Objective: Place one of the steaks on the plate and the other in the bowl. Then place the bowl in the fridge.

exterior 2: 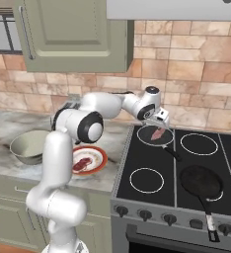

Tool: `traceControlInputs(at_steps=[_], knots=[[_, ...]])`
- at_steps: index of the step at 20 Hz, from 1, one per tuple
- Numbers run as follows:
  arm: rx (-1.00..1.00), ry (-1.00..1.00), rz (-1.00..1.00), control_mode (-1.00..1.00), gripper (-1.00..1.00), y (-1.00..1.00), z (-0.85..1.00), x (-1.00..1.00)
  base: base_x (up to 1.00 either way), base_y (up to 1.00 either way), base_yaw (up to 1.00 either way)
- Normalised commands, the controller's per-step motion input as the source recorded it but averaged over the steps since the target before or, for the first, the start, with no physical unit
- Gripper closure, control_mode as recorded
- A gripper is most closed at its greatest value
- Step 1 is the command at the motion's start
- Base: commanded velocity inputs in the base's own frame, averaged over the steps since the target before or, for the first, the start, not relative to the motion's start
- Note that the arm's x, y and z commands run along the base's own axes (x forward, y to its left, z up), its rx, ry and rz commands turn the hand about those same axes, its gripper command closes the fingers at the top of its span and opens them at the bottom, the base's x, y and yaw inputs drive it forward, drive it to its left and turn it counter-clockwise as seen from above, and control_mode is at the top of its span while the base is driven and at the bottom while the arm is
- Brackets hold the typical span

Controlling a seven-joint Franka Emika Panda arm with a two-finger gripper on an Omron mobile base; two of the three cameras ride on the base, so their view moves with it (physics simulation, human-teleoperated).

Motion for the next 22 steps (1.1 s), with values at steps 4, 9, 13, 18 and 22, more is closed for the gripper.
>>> traceControlInputs(at_steps=[4,9,13,18,22], knots=[[0.0,0.01,0.0,-1.0,-1.0,-0.15,-0.16,0.13,0.0,0.0,0.0],[0.0,0.0,0.0,-1.0,-1.0,-0.05,-0.21,0.2,0.0,0.0,0.0],[0.0,0.0,0.0,-1.0,-1.0,0.0,-0.14,0.2,0.0,0.0,0.0],[0.0,0.03,0.0,-1.0,-1.0,0.0,-0.3,0.08,0.0,0.0,0.0],[0.0,0.07,0.0,-1.0,-1.0,0.0,-0.37,0.05,0.0,0.0,0.0]])
